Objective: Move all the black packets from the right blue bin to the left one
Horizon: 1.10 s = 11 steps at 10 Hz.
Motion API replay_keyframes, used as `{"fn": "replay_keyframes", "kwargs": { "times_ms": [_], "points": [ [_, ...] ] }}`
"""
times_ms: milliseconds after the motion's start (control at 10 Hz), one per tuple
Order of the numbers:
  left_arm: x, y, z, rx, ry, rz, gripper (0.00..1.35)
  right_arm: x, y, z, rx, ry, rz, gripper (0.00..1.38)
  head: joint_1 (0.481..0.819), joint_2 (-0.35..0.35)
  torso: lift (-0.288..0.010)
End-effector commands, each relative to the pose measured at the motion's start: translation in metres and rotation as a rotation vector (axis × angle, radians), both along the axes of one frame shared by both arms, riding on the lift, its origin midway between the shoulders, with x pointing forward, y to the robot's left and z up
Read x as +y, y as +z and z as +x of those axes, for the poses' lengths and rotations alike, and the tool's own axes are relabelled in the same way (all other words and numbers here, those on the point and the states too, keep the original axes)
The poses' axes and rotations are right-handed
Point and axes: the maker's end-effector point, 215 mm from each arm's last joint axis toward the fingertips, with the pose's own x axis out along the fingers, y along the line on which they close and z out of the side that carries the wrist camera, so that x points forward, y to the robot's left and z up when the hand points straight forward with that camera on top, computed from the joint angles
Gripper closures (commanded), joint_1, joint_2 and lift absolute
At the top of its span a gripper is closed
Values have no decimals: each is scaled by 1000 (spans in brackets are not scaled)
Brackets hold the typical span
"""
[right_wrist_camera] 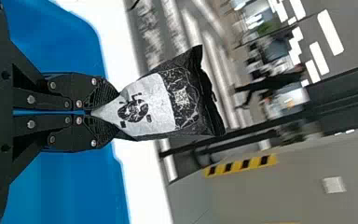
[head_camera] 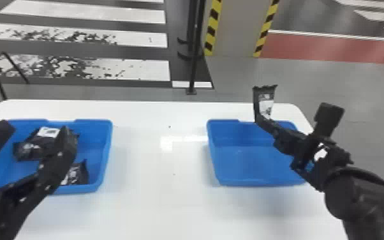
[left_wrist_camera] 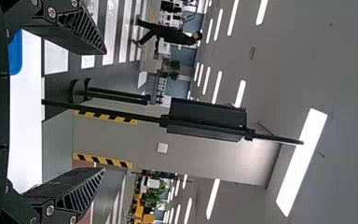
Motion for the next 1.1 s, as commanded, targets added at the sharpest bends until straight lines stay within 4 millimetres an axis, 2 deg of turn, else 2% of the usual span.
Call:
{"fn": "replay_keyframes", "kwargs": {
  "times_ms": [0,200,300,500,600,800,1000],
  "points": [
    [0,-1,0,0,0,-1,150,15,41,-2,-135,44,37,1148,695,-126,-140],
    [5,5,0,-18,14,0,148,86,86,-21,-238,216,110,1150,695,-86,-140],
    [7,4,0,-13,20,-3,145,139,100,-35,-259,328,172,1148,685,-47,-140],
    [8,7,0,-23,22,-7,144,242,115,-71,-262,550,259,1148,679,45,-140],
    [6,7,0,-25,17,-10,144,277,118,-85,-254,625,288,1148,680,124,-140],
    [3,9,1,-27,10,-12,142,328,120,-113,-229,735,361,1148,681,231,-140],
    [1,8,1,-22,7,-13,142,362,117,-137,-193,815,405,1148,687,293,-140]
  ]
}}
